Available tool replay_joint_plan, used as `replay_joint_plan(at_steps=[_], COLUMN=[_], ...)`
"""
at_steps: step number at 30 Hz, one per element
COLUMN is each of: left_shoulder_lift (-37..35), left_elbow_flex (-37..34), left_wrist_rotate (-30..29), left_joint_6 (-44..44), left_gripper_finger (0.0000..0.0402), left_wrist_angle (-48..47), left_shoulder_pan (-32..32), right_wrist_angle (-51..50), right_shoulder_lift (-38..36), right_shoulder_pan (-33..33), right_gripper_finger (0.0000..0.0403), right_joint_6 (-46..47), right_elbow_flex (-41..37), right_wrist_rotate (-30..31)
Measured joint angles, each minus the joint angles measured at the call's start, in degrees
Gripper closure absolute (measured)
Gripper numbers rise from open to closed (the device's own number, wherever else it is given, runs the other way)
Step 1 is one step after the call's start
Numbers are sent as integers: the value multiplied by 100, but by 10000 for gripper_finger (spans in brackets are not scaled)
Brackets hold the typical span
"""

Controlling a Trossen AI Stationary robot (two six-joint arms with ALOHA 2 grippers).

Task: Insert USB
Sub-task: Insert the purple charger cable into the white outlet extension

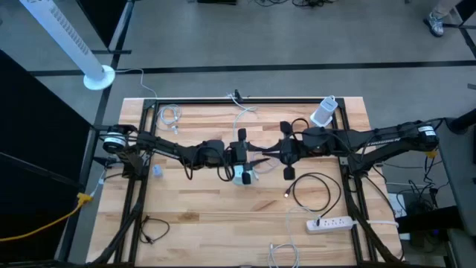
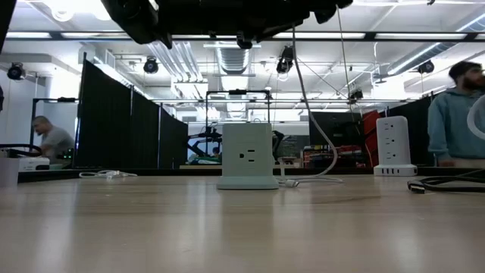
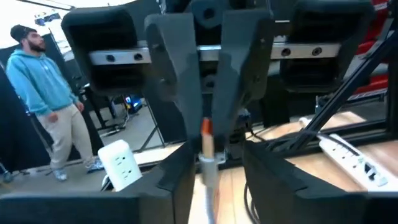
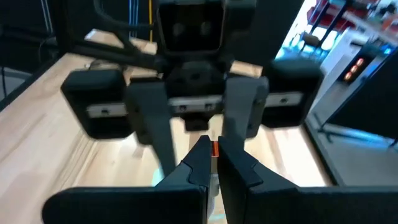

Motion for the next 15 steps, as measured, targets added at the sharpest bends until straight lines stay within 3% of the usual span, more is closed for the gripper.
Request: replay_joint_plan(at_steps=[6, 15], left_shoulder_lift=[48, 52], left_elbow_flex=[0, -2], left_wrist_rotate=[2, 5], left_joint_6=[-39, -95], left_gripper_finger=[272, 348], left_wrist_angle=[-7, 569], left_shoulder_pan=[2, 4], right_wrist_angle=[339, 346], right_shoulder_lift=[-3, -3], right_shoulder_pan=[0, 0], right_gripper_finger=[400, 400], right_joint_6=[-253, -296], right_elbow_flex=[2, 2], right_wrist_rotate=[-2, -2])
